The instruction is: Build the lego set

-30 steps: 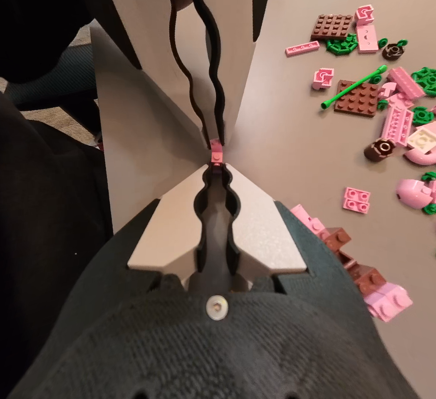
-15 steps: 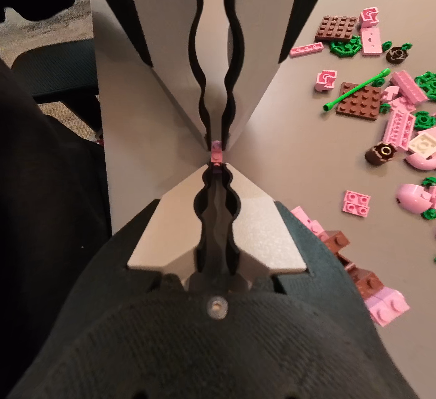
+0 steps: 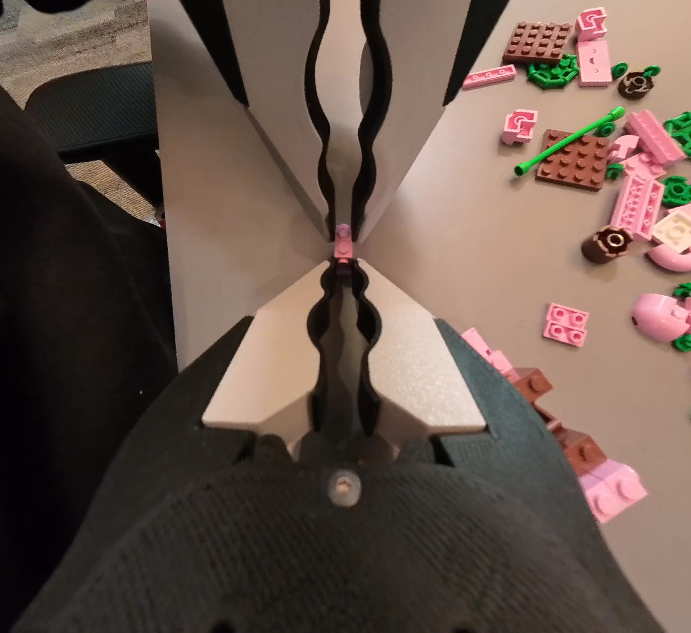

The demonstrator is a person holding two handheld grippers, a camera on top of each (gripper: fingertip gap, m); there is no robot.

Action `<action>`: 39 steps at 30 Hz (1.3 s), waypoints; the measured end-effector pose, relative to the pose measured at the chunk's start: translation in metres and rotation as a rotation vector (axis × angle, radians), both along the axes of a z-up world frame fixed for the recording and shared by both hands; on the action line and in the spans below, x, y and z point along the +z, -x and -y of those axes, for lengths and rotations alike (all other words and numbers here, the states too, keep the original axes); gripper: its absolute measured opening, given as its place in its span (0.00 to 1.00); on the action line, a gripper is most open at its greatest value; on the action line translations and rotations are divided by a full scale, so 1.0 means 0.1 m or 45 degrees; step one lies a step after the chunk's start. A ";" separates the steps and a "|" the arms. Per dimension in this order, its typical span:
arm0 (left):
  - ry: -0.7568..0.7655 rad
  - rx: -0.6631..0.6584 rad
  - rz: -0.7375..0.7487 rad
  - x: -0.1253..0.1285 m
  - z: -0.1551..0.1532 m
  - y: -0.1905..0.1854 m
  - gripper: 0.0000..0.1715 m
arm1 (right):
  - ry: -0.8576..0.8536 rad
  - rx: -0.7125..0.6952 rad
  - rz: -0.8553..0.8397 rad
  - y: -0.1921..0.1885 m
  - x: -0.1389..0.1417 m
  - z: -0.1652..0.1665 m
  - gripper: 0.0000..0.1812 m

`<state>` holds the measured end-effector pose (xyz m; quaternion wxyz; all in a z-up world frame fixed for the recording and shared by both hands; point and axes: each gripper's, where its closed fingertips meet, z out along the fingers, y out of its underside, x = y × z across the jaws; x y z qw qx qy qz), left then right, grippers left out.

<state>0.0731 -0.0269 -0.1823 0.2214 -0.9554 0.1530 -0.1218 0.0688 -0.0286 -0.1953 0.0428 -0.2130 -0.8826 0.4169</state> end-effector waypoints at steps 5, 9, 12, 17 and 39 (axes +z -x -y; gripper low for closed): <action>-0.013 0.011 -0.091 -0.01 0.00 -0.01 0.04 | -0.020 0.005 -0.030 -0.01 -0.01 0.00 0.04; -0.078 0.071 -0.042 -0.02 -0.01 0.01 0.05 | -0.022 -0.007 -0.037 0.00 -0.01 -0.01 0.04; -0.115 0.182 -0.013 -0.14 -0.03 0.07 0.17 | -0.023 -0.062 -0.026 0.03 0.00 0.00 0.04; -0.474 0.366 0.351 0.33 -0.21 0.10 0.31 | 0.168 -0.130 -0.013 0.11 0.32 -0.11 0.04; -1.129 0.629 1.322 1.19 -0.76 0.97 0.03 | 0.596 -0.119 -0.069 0.89 1.22 -0.73 0.12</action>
